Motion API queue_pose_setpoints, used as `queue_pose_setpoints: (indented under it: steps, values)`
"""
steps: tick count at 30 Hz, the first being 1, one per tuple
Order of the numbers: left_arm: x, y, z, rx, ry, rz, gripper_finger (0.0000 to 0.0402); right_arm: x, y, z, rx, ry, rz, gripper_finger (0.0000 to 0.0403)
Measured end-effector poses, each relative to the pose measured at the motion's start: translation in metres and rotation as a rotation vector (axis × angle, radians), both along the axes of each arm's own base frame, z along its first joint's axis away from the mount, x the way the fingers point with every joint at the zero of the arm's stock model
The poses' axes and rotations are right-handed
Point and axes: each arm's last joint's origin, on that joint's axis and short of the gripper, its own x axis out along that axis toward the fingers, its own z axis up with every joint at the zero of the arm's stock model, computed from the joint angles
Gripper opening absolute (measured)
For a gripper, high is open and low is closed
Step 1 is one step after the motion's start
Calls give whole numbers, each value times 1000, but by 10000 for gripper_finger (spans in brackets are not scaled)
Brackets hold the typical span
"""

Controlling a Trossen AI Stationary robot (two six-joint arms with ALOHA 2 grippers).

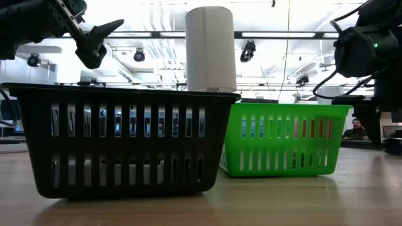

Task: Pick & Place Office items
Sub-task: Put the white black charger adapter into the green bin

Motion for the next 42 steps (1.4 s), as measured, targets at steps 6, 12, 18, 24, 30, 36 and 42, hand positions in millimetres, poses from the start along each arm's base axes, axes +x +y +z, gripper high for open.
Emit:
queue_pose_setpoints:
  steps: [6, 12, 18, 24, 30, 36, 42]
  values:
    - [0, 0, 0, 0, 0, 0, 340, 0, 0, 0, 4, 8, 25, 210]
    - [0, 0, 0, 0, 1, 0, 340, 0, 0, -1, 6, 10, 37, 210]
    - [0, 0, 0, 0, 1, 0, 340, 0, 0, -1, 5, 9, 39, 210]
    - [0, 0, 0, 0, 0, 0, 340, 0, 0, -1, 3, 7, 43, 210]
    - [0, 0, 0, 0, 1, 0, 340, 0, 0, -1, 0, 0, 37, 210]
    - [0, 0, 0, 0, 1, 0, 340, 1, 0, -1, 0, -4, 36, 210]
    - [0, 0, 0, 0, 1, 0, 340, 1, 0, -1, 0, -5, 33, 210]
